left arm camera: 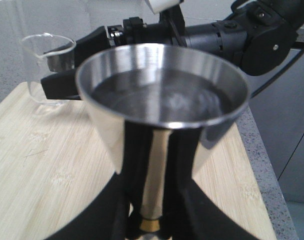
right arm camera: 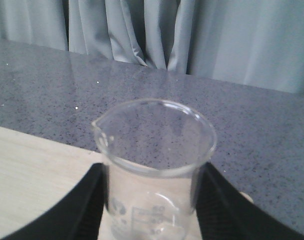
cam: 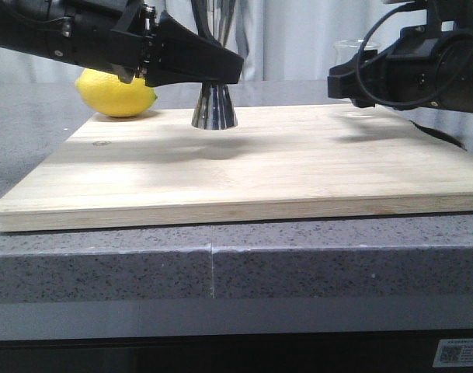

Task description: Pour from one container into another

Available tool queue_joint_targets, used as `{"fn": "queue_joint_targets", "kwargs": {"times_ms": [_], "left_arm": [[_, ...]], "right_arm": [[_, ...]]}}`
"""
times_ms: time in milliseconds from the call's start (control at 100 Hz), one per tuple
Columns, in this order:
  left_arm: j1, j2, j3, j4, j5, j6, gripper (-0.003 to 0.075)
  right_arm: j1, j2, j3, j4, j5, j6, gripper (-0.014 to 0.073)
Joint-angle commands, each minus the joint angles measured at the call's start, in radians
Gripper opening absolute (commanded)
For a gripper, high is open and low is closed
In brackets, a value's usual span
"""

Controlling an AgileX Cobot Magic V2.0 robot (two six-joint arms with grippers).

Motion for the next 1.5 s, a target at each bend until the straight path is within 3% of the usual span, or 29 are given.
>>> {"fn": "queue_joint_targets", "kwargs": {"times_ms": [0,1490], "left_arm": [[-0.010,-0.057,-0.030,-0.074,0.090,-0.006,-0.0019],[-0.010,-0.057,-0.030,-0.074,0.090,-0.006,-0.0019]], "right_arm": [[-0.005,-0.039,-0.036,-0.007,-0.056,0.000,0.0037],[-0.005,0.038,-0.036,-0.011,-0.051,-0.001,0.0037]]}}
